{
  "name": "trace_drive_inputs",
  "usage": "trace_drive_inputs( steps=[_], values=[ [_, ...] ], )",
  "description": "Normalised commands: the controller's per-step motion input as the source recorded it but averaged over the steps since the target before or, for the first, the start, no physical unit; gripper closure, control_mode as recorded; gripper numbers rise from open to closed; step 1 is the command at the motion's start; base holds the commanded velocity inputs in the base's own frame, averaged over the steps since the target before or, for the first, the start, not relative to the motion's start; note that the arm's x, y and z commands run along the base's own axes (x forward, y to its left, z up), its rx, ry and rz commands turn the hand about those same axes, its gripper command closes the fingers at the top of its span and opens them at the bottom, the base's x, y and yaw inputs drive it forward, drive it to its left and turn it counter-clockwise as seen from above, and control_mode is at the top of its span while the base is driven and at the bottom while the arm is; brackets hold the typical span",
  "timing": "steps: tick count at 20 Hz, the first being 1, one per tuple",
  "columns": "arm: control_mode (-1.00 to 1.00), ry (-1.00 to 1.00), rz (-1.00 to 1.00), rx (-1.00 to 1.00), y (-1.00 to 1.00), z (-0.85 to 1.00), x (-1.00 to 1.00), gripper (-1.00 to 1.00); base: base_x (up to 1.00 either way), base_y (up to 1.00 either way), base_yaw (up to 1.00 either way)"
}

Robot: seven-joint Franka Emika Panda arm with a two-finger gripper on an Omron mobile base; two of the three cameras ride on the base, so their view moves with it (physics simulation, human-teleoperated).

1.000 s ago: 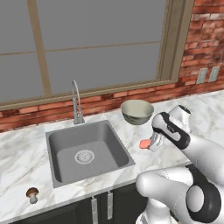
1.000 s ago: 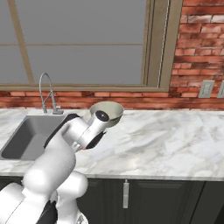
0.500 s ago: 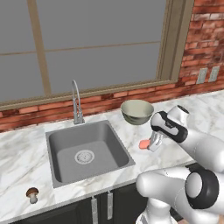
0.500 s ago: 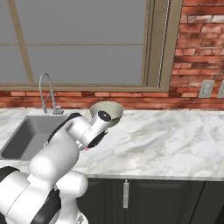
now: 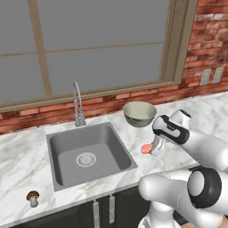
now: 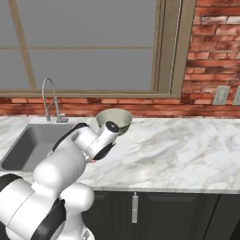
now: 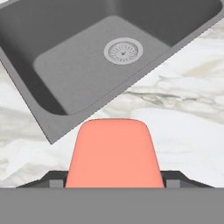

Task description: Open the cabinet. Pick the bar soap and place it next to the sink. Then close the cabinet.

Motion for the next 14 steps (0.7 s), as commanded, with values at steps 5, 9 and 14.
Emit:
trace_drive_inputs(
  steps=[5, 9, 14],
  values=[
    [-1.0, 0.0, 0.0, 0.0, 0.01, -0.07, 0.02, 1.0, 0.0, 0.0, 0.0],
    [-1.0, -0.01, 0.0, 0.0, 0.0, -0.05, 0.06, 1.0, 0.0, 0.0, 0.0],
    [-1.0, 0.0, 0.0, 0.0, 0.0, -0.09, 0.1, 1.0, 0.0, 0.0, 0.0]
  ],
)
